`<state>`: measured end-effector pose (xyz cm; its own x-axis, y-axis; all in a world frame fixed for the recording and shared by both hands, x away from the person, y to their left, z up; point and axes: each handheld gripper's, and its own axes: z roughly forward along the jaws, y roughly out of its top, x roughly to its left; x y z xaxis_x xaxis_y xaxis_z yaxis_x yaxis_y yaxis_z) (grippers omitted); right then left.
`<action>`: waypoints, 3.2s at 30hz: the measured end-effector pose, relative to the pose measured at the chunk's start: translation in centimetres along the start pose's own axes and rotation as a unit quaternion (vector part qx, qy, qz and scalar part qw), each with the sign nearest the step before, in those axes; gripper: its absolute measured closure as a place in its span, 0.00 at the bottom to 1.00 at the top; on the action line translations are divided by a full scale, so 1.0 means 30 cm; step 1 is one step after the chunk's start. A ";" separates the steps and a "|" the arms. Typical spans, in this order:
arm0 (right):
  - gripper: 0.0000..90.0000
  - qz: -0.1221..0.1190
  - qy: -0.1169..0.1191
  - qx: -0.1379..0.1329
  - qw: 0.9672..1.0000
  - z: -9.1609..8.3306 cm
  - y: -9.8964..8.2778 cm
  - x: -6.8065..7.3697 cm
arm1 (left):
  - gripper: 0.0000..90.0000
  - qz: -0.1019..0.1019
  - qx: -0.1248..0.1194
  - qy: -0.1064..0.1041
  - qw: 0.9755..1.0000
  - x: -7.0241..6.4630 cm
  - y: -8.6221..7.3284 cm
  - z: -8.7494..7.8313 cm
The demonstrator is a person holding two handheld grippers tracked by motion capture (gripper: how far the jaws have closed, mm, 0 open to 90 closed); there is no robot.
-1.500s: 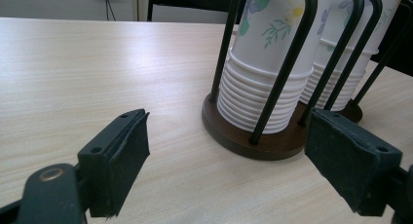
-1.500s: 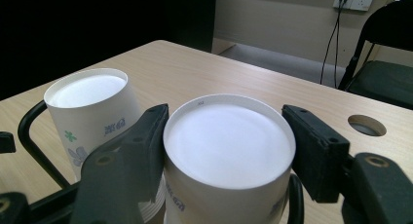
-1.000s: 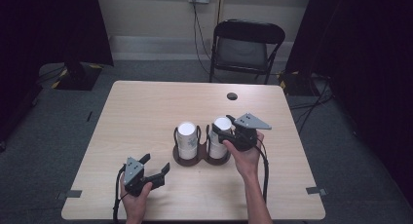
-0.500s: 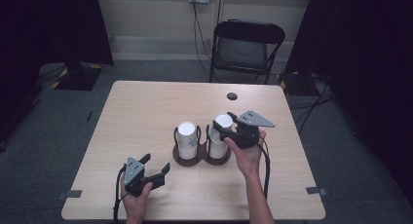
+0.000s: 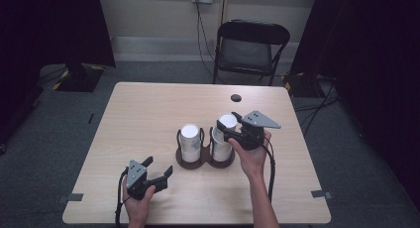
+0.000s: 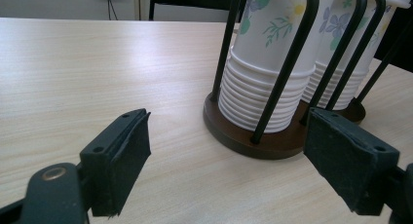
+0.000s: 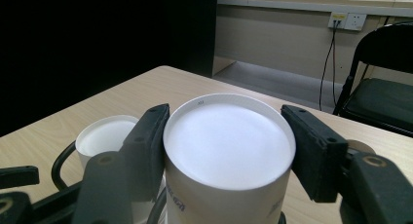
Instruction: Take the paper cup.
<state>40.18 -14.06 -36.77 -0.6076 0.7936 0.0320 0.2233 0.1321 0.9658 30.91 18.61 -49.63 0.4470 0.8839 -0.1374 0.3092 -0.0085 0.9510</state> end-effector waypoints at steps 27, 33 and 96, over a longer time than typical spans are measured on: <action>0.41 0.017 -0.004 -0.015 1.000 -0.026 0.023 -0.004 | 0.20 0.006 -0.002 0.000 1.000 -0.004 -0.001 -0.001; 0.41 0.037 0.002 -0.026 0.999 -0.042 0.012 -0.012 | 0.19 0.006 -0.004 0.002 1.000 -0.006 -0.001 -0.001; 0.41 0.248 0.120 -0.038 0.961 -0.171 -0.232 0.105 | 0.41 0.022 -0.022 -0.127 0.991 -0.167 0.049 0.045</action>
<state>32.81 -15.54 -42.06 -0.6007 0.5875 0.5422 0.4794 -0.2780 0.8324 30.26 13.53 -47.90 0.6579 0.7367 -0.1564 0.2514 -0.0191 0.9677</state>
